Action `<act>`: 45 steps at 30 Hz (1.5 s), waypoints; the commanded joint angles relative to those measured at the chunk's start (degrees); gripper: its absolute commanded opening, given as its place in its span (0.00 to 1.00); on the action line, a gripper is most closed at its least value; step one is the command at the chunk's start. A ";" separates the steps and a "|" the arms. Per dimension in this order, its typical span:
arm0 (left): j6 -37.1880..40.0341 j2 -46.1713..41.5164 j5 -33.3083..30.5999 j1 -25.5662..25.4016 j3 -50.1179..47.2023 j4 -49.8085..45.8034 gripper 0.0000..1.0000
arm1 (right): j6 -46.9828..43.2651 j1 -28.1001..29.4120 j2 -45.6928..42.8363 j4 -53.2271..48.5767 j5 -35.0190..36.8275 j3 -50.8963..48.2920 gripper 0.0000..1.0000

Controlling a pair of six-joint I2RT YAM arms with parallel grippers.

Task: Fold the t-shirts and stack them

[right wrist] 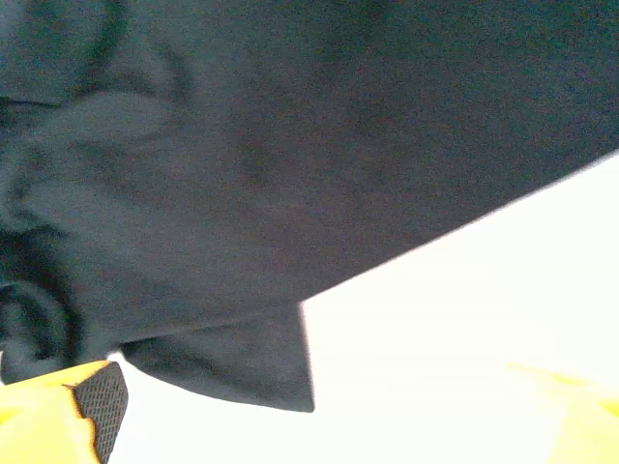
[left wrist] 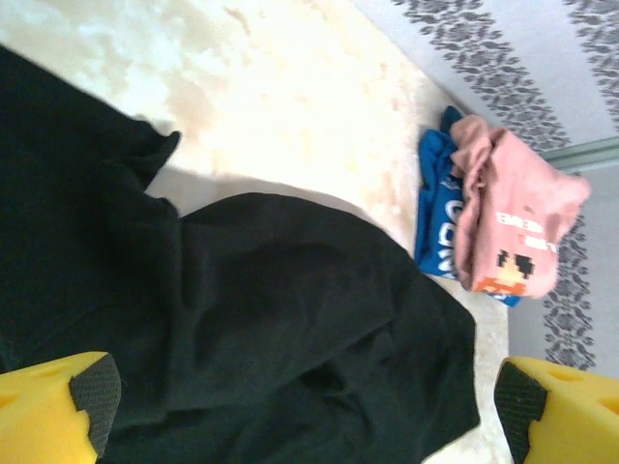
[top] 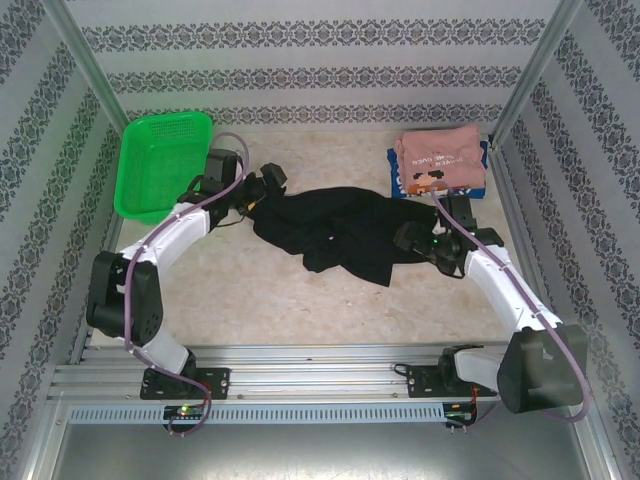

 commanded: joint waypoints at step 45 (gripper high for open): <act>1.82 -2.65 3.03 4.70 -8.51 -7.34 0.95 | -8.37 24.93 41.46 16.21 -2.95 26.56 0.66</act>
